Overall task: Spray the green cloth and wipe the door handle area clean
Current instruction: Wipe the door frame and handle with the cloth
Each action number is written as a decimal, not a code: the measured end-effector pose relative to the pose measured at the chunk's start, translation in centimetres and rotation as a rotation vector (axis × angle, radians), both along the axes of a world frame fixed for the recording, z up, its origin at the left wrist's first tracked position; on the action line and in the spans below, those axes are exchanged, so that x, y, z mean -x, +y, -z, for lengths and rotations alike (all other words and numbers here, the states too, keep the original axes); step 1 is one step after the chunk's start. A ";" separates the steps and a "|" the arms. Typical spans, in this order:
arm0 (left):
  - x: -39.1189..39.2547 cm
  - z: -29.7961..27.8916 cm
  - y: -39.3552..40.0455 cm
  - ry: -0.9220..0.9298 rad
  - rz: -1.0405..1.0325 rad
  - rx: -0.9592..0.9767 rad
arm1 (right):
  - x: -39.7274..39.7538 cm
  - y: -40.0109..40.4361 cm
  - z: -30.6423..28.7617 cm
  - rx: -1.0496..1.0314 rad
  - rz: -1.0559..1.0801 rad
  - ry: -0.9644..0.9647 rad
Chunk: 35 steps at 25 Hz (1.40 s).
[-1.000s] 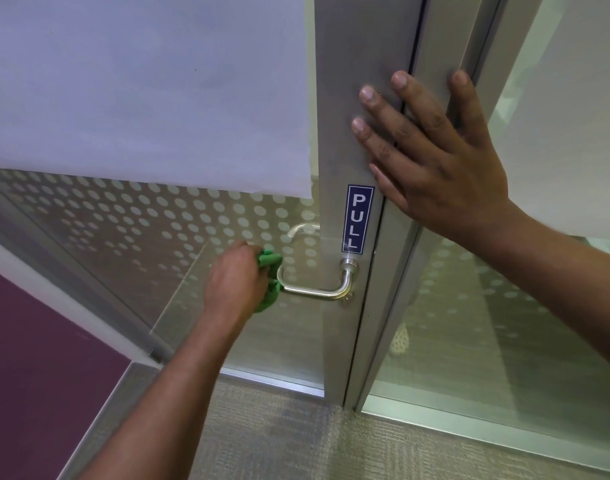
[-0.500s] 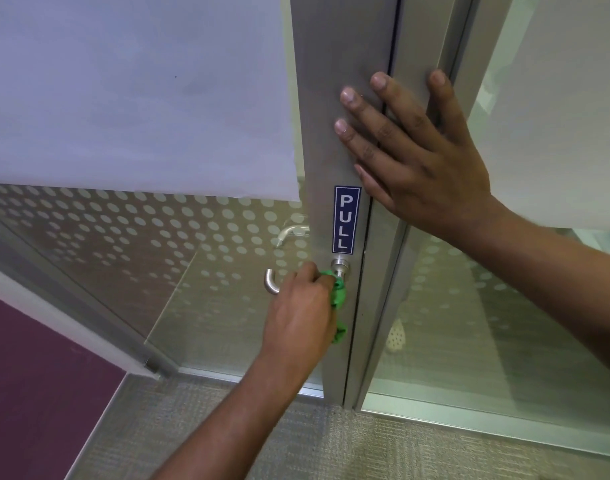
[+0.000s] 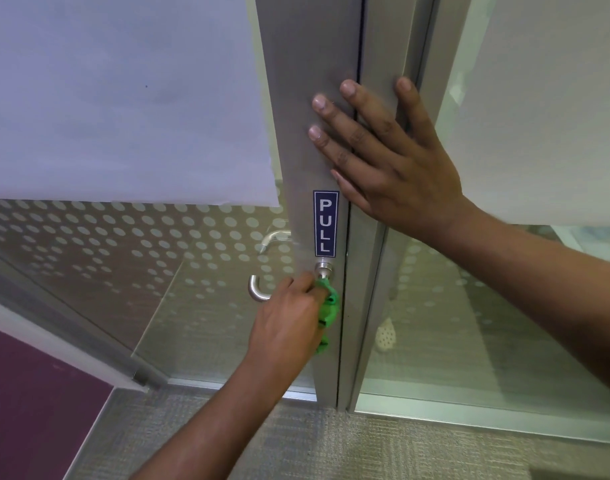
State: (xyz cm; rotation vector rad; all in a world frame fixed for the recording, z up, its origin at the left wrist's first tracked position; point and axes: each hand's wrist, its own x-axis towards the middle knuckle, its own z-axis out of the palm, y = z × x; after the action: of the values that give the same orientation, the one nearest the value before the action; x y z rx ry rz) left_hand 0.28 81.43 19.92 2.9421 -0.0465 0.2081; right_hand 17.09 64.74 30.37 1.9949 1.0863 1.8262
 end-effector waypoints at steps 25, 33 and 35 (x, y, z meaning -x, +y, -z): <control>1.0 1.4 6.1 -0.322 -0.372 0.369 | -0.2 -0.5 0.3 0.016 -0.007 -0.021; 1.9 6.5 7.2 -0.310 -0.765 1.696 | -1.3 -0.5 0.9 0.025 -0.075 -0.009; 2.8 7.5 5.3 -0.223 -0.754 2.068 | -1.5 -0.6 1.0 0.056 -0.103 0.015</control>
State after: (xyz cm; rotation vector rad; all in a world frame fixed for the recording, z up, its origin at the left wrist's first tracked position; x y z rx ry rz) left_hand -2.50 86.75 12.45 0.7650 0.7274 0.3436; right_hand 18.54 64.14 29.41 1.9583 1.2518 1.8114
